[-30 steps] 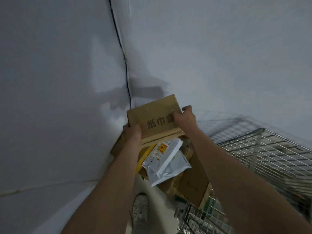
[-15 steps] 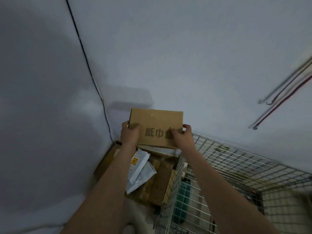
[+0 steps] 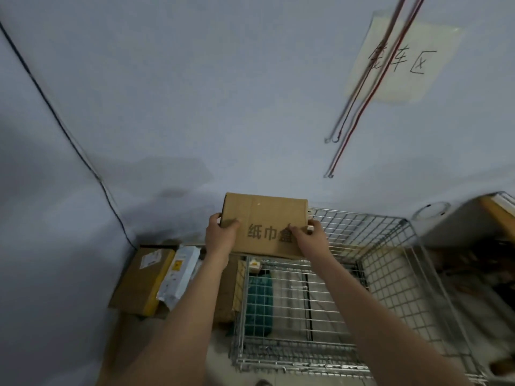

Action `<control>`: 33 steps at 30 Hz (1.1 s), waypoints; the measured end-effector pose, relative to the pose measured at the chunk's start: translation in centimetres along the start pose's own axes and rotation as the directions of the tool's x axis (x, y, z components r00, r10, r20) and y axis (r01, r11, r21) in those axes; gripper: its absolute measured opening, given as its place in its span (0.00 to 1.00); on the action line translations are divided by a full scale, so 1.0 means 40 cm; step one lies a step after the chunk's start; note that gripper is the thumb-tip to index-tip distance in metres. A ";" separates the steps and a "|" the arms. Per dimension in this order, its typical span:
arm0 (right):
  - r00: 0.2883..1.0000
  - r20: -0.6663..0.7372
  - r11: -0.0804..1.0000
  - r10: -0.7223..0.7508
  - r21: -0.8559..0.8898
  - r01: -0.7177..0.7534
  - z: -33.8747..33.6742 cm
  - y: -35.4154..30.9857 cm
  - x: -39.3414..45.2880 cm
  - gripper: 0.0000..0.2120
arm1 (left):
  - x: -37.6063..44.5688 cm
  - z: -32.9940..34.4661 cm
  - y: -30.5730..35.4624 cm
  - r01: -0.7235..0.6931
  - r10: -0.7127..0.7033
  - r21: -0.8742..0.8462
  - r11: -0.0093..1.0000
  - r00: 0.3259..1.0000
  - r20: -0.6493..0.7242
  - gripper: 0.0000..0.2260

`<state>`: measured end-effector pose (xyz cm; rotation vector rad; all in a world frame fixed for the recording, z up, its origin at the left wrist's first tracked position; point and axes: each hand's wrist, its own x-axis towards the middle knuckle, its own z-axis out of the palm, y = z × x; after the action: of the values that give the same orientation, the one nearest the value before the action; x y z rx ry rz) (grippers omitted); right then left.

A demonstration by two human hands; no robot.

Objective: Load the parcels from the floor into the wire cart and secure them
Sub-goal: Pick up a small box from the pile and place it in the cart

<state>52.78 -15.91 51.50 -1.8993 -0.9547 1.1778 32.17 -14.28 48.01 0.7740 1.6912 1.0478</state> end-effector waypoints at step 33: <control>0.960 0.078 0.963 0.269 -0.010 -0.269 -0.305 0.647 0.685 0.28 | 0.311 0.744 -0.514 0.221 -0.305 0.358 0.907 0.931 0.200 0.21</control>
<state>78.48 -7.18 22.63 -2.0419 -0.7508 1.4187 55.55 -3.82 19.60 0.8206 1.7107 0.4590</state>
